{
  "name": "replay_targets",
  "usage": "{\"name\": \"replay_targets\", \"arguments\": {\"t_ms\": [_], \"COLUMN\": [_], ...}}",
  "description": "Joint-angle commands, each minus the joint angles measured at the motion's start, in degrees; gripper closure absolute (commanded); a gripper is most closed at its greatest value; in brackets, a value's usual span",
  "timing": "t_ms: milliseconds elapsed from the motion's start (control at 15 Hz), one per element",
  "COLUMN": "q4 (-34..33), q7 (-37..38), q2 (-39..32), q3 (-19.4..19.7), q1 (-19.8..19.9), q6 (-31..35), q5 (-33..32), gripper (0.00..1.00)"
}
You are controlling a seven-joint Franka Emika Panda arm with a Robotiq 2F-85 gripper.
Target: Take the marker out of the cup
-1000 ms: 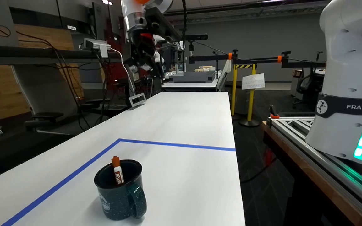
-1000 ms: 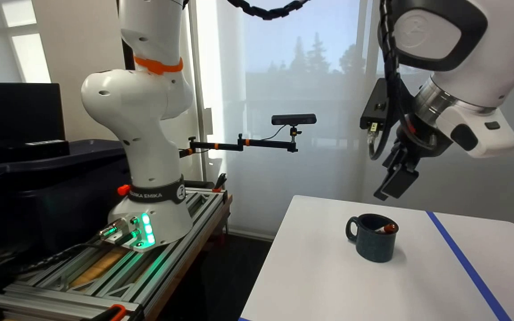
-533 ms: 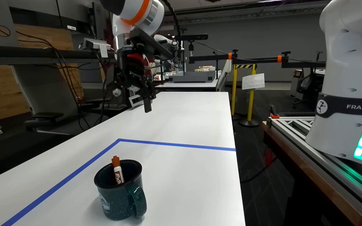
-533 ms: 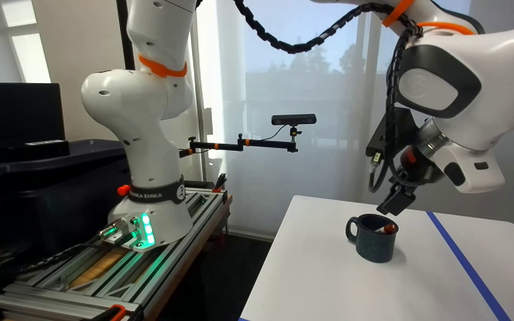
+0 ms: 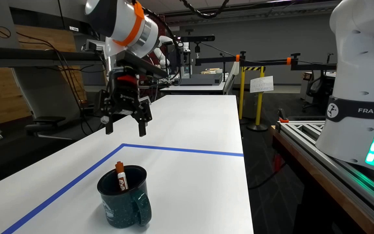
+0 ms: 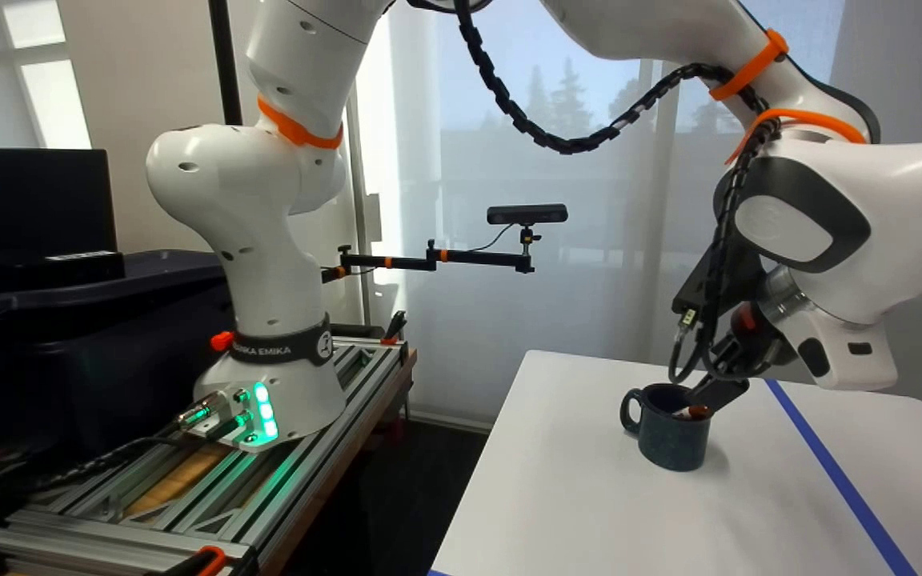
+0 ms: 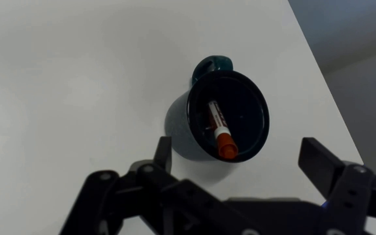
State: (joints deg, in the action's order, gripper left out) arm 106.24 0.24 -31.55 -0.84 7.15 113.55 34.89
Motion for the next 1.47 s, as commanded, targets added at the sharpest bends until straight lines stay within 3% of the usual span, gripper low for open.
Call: {"name": "replay_targets", "arguments": {"t_ms": [0, 733, 867, 1133, 1200, 1267, 1333, 1400], "q4": [-4.3, -9.5, -9.9, -10.7, -10.7, -10.9, -11.0, -11.1], "q7": [3.6, 6.6, 6.7, 7.1, 7.1, 7.3, 7.4, 7.6], "q2": [-4.1, -10.9, -11.3, -11.7, -11.6, -11.7, -11.6, -11.6], "q3": [-0.4, -1.3, -1.4, -1.5, -1.5, -1.5, -1.4, -1.4], "q1": [-1.0, -2.5, -2.5, -2.6, -2.7, -2.7, -2.7, -2.7], "q6": [0.2, 0.5, 0.1, -0.1, -0.1, -0.1, -0.1, -0.1], "q5": [0.9, -0.1, -0.1, -0.3, -0.4, -0.4, -0.4, -0.4], "gripper": [0.0, 0.0, 0.06, 0.0, 0.07, 0.22, 0.32, 0.34]}}
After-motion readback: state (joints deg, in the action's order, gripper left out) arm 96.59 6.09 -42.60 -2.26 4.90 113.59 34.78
